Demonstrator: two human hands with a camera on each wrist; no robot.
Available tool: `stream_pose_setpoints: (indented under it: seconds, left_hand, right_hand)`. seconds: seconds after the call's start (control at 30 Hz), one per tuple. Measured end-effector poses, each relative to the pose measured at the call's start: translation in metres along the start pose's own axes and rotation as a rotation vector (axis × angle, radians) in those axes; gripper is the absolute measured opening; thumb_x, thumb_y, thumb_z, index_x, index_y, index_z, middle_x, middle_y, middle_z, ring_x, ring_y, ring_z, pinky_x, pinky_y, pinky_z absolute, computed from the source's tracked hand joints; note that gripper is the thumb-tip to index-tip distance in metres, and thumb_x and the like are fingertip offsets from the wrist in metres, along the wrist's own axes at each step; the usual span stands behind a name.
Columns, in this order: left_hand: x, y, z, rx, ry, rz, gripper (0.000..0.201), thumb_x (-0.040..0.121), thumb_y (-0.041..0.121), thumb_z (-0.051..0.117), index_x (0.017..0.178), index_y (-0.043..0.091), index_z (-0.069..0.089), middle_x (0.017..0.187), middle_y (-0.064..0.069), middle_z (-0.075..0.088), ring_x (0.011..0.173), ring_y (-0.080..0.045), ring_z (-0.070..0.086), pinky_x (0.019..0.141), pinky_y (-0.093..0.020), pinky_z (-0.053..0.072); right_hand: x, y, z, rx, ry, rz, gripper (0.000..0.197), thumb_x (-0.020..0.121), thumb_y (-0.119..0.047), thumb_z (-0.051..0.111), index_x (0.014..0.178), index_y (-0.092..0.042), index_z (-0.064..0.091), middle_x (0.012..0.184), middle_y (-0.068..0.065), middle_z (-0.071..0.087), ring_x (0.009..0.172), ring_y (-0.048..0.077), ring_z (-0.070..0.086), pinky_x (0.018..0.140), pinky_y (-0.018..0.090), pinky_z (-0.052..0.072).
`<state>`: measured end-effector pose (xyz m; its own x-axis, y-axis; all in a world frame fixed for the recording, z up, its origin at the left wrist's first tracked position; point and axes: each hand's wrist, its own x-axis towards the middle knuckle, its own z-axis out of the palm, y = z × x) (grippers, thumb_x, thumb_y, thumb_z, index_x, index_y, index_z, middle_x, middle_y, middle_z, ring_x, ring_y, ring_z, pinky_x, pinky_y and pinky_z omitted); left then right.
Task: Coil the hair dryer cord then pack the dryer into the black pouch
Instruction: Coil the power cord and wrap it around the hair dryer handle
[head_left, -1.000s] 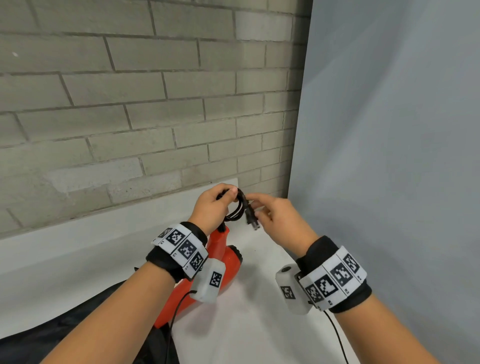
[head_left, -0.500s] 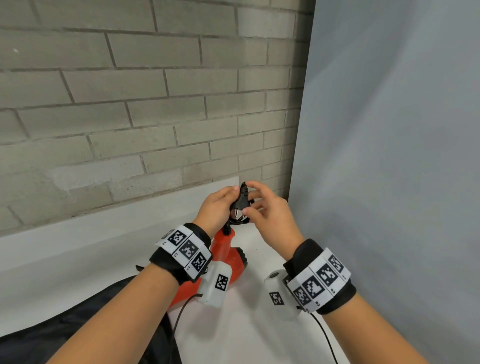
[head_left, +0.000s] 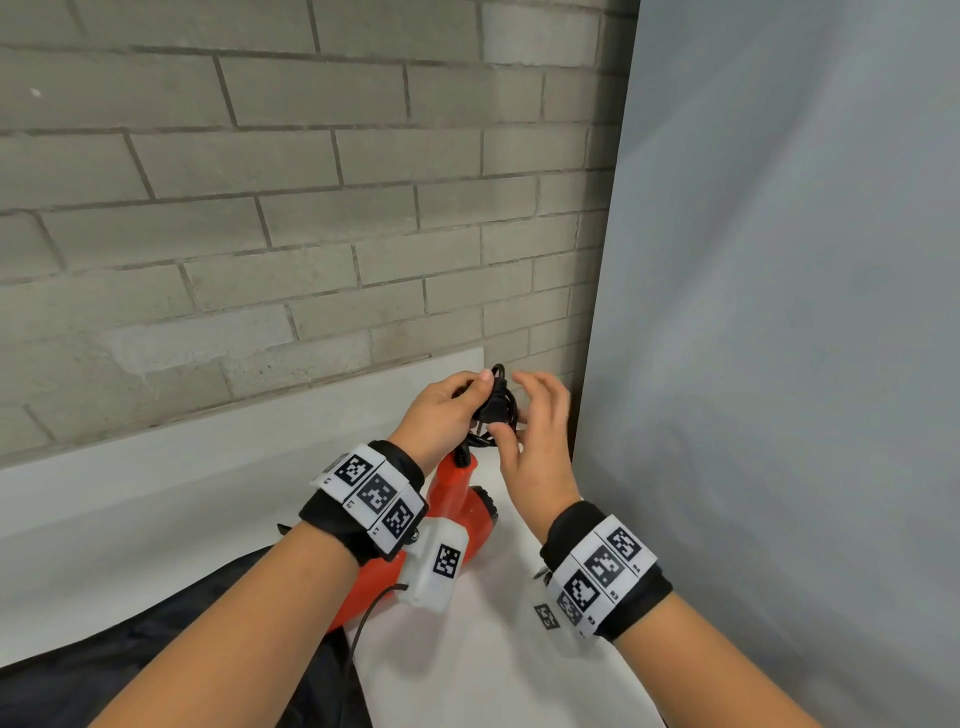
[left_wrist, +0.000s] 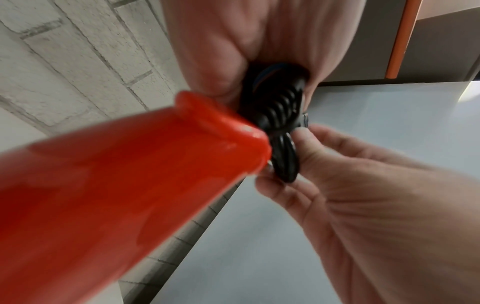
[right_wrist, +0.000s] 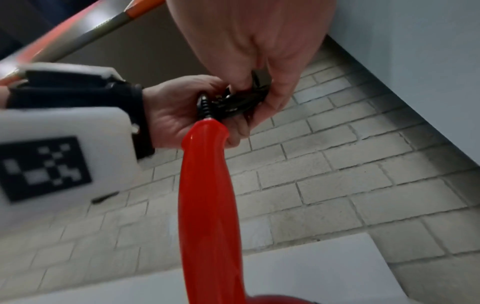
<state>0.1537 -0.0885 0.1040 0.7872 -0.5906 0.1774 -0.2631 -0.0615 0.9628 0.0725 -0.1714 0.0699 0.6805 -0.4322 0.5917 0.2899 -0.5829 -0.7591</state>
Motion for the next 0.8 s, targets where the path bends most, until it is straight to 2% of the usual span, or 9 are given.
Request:
stream_pose_setpoints:
  seconds: [0.1, 0.17, 0.3, 0.37, 0.43, 0.53, 0.63, 0.77, 0.8]
  left_hand:
    - [-0.001, -0.001, -0.002, 0.025, -0.003, -0.021, 0.048, 0.079, 0.06, 0.045, 0.09, 0.019, 0.067, 0.088, -0.018, 0.067, 0.082, -0.033, 0.061, 0.082, -0.042, 0.047]
    - [-0.002, -0.001, -0.002, 0.033, -0.007, -0.037, 0.049, 0.084, 0.058, 0.044, 0.094, 0.015, 0.066, 0.081, -0.014, 0.062, 0.068, -0.023, 0.055, 0.072, -0.033, 0.044]
    - [-0.005, 0.003, -0.001, 0.023, -0.001, -0.031, 0.035, 0.088, 0.045, 0.048, 0.087, 0.014, 0.064, 0.067, 0.0, 0.052, 0.059, -0.01, 0.044, 0.063, -0.023, 0.037]
    - [-0.006, 0.004, 0.0, 0.009, -0.017, -0.029, 0.03, 0.086, 0.04, 0.054, 0.091, 0.012, 0.065, 0.073, -0.003, 0.057, 0.062, -0.01, 0.048, 0.065, -0.023, 0.04]
    - [-0.006, 0.005, 0.0, -0.022, -0.037, -0.04, 0.025, 0.085, 0.033, 0.058, 0.095, 0.012, 0.064, 0.085, -0.008, 0.063, 0.073, -0.014, 0.056, 0.076, -0.031, 0.047]
    - [-0.006, 0.007, -0.002, -0.036, -0.067, -0.035, 0.013, 0.085, 0.017, 0.06, 0.098, 0.017, 0.062, 0.096, -0.008, 0.064, 0.092, -0.021, 0.06, 0.092, -0.037, 0.046]
    - [-0.005, 0.008, -0.003, -0.03, -0.072, -0.019, 0.02, 0.084, 0.005, 0.059, 0.097, 0.021, 0.061, 0.096, -0.006, 0.064, 0.095, -0.021, 0.06, 0.095, -0.036, 0.046]
    - [-0.006, 0.012, -0.003, -0.026, -0.105, -0.002, 0.027, 0.083, 0.001, 0.059, 0.093, 0.026, 0.063, 0.093, -0.003, 0.065, 0.091, -0.018, 0.061, 0.092, -0.034, 0.048]
    - [-0.007, 0.012, -0.002, -0.018, -0.119, -0.001, 0.028, 0.082, 0.0, 0.059, 0.093, 0.027, 0.063, 0.094, -0.003, 0.065, 0.091, -0.018, 0.061, 0.091, -0.033, 0.049]
  right_hand:
    - [0.005, -0.001, -0.001, 0.099, -0.021, 0.136, 0.053, 0.089, -0.006, 0.053, 0.137, -0.013, 0.032, 0.128, -0.003, 0.037, 0.105, 0.01, 0.055, 0.096, 0.018, 0.045]
    - [0.009, -0.002, -0.003, 0.139, -0.055, 0.196, 0.05, 0.09, -0.008, 0.051, 0.136, -0.014, 0.034, 0.121, -0.005, 0.048, 0.109, 0.016, 0.056, 0.099, 0.029, 0.046]
    - [0.014, -0.002, -0.005, 0.14, -0.054, 0.191, 0.044, 0.088, -0.004, 0.054, 0.129, -0.015, 0.043, 0.109, -0.004, 0.054, 0.094, 0.02, 0.06, 0.086, 0.03, 0.051]
    - [0.015, -0.001, -0.005, 0.141, -0.058, 0.199, 0.044, 0.087, -0.005, 0.055, 0.128, -0.015, 0.044, 0.112, -0.002, 0.055, 0.095, 0.024, 0.061, 0.087, 0.033, 0.052]
    - [0.015, 0.001, -0.005, 0.145, -0.06, 0.217, 0.043, 0.086, -0.004, 0.056, 0.127, -0.014, 0.044, 0.112, -0.002, 0.055, 0.092, 0.027, 0.062, 0.085, 0.034, 0.053]
    - [0.012, 0.004, -0.007, 0.13, -0.093, 0.183, 0.04, 0.085, -0.001, 0.054, 0.122, -0.014, 0.046, 0.099, -0.003, 0.057, 0.072, 0.015, 0.058, 0.068, 0.017, 0.05]
    - [0.011, 0.004, -0.01, 0.165, -0.115, 0.156, 0.032, 0.087, -0.005, 0.053, 0.117, -0.015, 0.049, 0.084, -0.004, 0.057, 0.062, 0.005, 0.049, 0.058, 0.01, 0.042]
    - [0.015, 0.004, -0.011, 0.234, -0.07, 0.156, 0.014, 0.09, -0.015, 0.054, 0.103, -0.018, 0.05, 0.082, 0.002, 0.061, 0.07, 0.02, 0.06, 0.064, 0.022, 0.051]
    - [0.016, 0.005, -0.011, 0.244, -0.058, 0.156, 0.013, 0.09, -0.013, 0.054, 0.101, -0.018, 0.048, 0.085, 0.001, 0.06, 0.071, 0.018, 0.059, 0.063, 0.019, 0.05]
